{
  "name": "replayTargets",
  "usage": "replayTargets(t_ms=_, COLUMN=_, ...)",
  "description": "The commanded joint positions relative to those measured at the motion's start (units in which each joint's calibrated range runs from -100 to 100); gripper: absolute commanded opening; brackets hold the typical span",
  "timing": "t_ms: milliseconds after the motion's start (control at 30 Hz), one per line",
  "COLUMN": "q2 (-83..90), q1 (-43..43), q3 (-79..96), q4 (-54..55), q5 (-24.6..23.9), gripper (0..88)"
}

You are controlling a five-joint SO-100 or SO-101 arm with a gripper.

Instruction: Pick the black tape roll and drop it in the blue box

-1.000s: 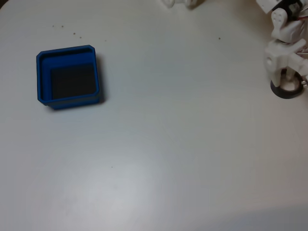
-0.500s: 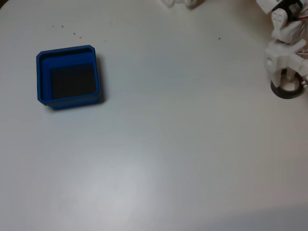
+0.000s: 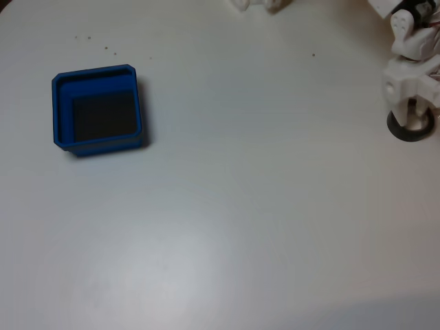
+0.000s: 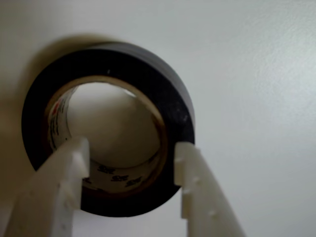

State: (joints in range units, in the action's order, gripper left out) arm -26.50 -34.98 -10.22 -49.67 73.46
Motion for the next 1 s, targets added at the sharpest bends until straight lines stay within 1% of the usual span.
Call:
replayTargets(t_ms=0, q2=0.58, q1=0.15, q3=-3.88, q4=0.25, q5=0.00, gripper=16.0)
replayTargets(t_ms=567, q2=0.50, q1=3.08, q3=-3.61, q4=0.25, q5=0.26, gripper=16.0)
replayTargets(t_ms=967, q2=0.42, q1=2.59, q3=-3.52, q4=0.25, q5=-0.09, gripper=16.0)
